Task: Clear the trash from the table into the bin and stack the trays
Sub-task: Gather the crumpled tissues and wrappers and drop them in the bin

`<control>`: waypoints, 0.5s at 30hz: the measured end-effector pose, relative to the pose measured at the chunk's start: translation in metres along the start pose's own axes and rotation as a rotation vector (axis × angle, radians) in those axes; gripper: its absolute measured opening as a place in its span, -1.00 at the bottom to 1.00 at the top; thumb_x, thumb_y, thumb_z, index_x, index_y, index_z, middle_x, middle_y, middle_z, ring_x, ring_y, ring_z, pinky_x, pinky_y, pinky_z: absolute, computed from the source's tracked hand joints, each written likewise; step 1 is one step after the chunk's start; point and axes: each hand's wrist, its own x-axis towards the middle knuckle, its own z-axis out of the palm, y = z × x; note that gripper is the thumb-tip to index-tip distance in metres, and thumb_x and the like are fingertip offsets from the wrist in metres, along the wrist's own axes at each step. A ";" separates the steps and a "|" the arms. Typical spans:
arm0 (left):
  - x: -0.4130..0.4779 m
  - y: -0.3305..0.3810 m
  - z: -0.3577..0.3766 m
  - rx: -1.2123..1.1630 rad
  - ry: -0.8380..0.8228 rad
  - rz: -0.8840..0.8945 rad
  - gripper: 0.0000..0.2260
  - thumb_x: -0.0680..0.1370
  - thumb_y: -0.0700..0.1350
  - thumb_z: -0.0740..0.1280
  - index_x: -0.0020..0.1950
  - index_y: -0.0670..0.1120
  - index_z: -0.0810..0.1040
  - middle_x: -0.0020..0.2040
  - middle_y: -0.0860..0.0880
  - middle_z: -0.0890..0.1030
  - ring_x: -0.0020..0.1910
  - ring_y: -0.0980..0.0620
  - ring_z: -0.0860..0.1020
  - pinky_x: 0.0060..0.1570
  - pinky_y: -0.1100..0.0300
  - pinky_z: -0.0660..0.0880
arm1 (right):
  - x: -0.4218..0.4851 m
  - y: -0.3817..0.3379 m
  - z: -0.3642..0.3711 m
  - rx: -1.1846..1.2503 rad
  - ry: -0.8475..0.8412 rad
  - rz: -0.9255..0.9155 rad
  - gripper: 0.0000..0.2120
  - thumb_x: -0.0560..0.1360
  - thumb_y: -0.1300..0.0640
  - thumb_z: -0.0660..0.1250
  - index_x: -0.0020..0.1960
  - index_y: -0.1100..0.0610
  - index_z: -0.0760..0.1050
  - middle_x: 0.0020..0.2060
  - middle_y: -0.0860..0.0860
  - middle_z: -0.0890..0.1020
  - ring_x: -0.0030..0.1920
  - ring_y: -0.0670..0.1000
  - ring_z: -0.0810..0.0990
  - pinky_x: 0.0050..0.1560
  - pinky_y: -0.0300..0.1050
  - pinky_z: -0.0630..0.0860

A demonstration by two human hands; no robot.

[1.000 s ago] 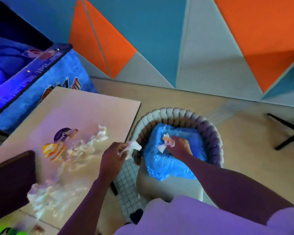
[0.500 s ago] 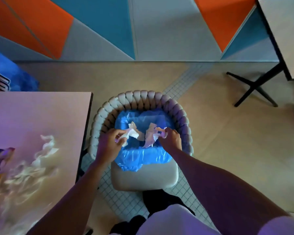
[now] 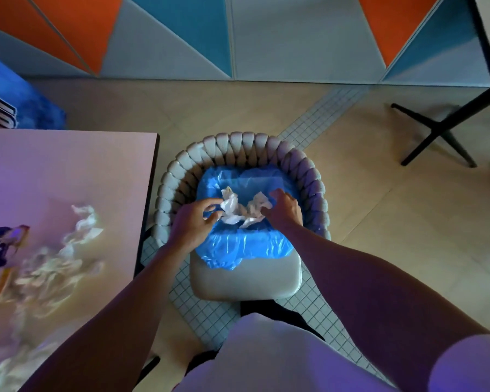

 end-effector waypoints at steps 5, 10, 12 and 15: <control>-0.015 -0.004 -0.006 -0.030 0.018 -0.008 -0.71 0.59 -0.04 0.46 0.31 0.09 0.62 0.18 0.22 0.68 0.16 0.28 0.62 0.21 0.08 0.62 | -0.007 -0.003 0.001 -0.012 0.008 0.001 -0.59 0.46 0.04 0.42 0.31 0.00 0.53 0.26 0.05 0.60 0.29 0.14 0.56 0.24 0.00 0.54; -0.042 -0.008 -0.016 -0.026 0.052 -0.021 -0.68 0.58 -0.05 0.47 0.33 0.04 0.62 0.22 0.13 0.67 0.17 0.19 0.63 0.23 0.07 0.60 | -0.021 -0.008 0.009 0.005 -0.017 -0.034 -0.62 0.48 0.05 0.43 0.29 0.01 0.57 0.23 0.07 0.64 0.27 0.16 0.59 0.23 0.01 0.55; -0.061 -0.013 -0.023 -0.030 0.070 -0.042 -0.67 0.57 -0.06 0.48 0.34 0.01 0.62 0.23 0.08 0.67 0.17 0.14 0.64 0.23 0.05 0.60 | -0.030 -0.013 0.018 0.008 -0.045 -0.066 -0.70 0.49 0.06 0.43 0.21 0.05 0.61 0.15 0.09 0.68 0.21 0.17 0.62 0.18 0.02 0.57; -0.092 -0.023 -0.030 -0.047 0.112 -0.104 -0.68 0.57 -0.07 0.48 0.33 -0.02 0.63 0.23 0.05 0.67 0.15 0.13 0.65 0.21 0.08 0.59 | -0.047 -0.024 0.032 -0.032 -0.135 -0.123 -0.74 0.55 0.01 0.37 0.19 0.09 0.62 0.12 0.09 0.67 0.17 0.16 0.62 0.22 0.01 0.57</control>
